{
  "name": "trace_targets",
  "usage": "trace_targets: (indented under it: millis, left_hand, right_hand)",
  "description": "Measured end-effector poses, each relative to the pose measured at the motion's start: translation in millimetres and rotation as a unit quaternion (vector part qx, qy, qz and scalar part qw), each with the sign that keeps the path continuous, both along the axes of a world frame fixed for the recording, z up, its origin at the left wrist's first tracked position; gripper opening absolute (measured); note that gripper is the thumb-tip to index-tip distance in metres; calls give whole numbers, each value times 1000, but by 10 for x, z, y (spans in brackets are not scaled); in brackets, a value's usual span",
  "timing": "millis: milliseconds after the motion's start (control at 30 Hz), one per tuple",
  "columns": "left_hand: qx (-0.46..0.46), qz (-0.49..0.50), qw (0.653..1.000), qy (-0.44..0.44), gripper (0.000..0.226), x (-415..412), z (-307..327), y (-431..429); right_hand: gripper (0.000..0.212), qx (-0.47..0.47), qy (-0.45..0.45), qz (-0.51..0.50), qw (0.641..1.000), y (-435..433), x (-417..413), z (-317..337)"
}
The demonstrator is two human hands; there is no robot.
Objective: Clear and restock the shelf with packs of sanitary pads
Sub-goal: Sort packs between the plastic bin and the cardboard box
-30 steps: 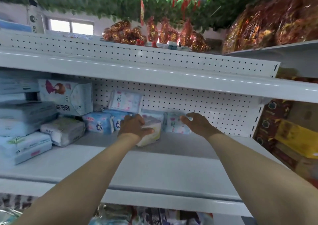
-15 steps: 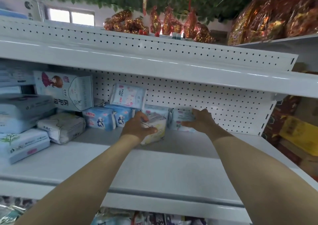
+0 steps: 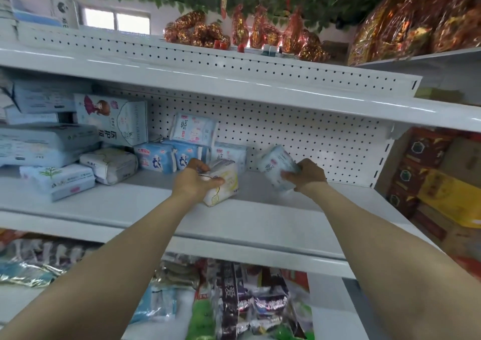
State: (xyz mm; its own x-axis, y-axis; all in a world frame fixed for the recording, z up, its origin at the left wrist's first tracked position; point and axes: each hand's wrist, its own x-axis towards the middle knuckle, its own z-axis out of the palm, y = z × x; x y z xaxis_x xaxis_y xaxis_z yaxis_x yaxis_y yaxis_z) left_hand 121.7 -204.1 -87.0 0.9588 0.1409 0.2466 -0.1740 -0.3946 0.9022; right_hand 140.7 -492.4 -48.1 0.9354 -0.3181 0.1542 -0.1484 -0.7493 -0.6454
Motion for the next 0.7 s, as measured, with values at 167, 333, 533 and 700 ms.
trace_targets:
  millis: [167, 333, 533, 700]
  left_hand:
    - [5, 20, 1000, 2, 45, -565, -44, -105]
    - [-21, 63, 998, 8, 47, -1216, -65, -303]
    - [-103, 104, 989, 25, 47, -1945, -368, -516]
    - [-161, 118, 978, 58, 51, -2416, -839, -539]
  right_hand:
    - [40, 248, -27, 50, 967, -79, -619, -63]
    - [43, 300, -11, 125, 946, -229, -1323, -175]
    - [39, 332, 24, 175, 927, -307, -2106, -366]
    - [28, 339, 68, 178, 921, -363, -2581, -778]
